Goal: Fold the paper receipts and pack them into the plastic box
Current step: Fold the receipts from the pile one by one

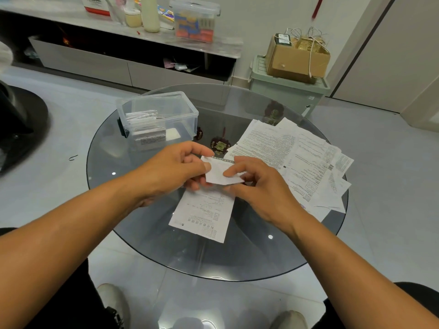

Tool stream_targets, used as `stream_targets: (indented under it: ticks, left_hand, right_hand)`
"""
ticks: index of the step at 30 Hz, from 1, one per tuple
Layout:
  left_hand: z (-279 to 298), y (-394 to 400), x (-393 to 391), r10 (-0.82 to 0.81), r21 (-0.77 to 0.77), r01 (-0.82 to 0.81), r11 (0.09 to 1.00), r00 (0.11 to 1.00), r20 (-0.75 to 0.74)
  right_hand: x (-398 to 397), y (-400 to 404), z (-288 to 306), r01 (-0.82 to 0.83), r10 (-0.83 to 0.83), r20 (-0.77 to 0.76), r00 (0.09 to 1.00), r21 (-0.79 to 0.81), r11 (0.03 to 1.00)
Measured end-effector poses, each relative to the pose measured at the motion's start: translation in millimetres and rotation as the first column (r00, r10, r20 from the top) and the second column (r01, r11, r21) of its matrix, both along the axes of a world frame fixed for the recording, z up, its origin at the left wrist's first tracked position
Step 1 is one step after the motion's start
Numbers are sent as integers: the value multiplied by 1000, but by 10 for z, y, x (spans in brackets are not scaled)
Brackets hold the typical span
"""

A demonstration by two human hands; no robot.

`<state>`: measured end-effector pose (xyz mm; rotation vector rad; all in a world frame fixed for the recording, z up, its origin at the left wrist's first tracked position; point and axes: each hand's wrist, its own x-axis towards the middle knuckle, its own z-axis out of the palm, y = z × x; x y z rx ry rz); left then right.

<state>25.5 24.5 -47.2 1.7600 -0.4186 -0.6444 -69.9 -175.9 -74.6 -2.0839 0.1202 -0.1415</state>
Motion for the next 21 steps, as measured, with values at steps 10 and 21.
stream_targets:
  ticks: [10,21]
  left_hand:
    - [21,24,-98,-154,-2,154,988,988,-10]
    - [-2,4,-88,-53,32,49,998,987,152]
  right_hand:
    - [-3,68,64,65,-65,-4,998,137,988]
    - [-28,154,147,127,-146,30,989,345,930]
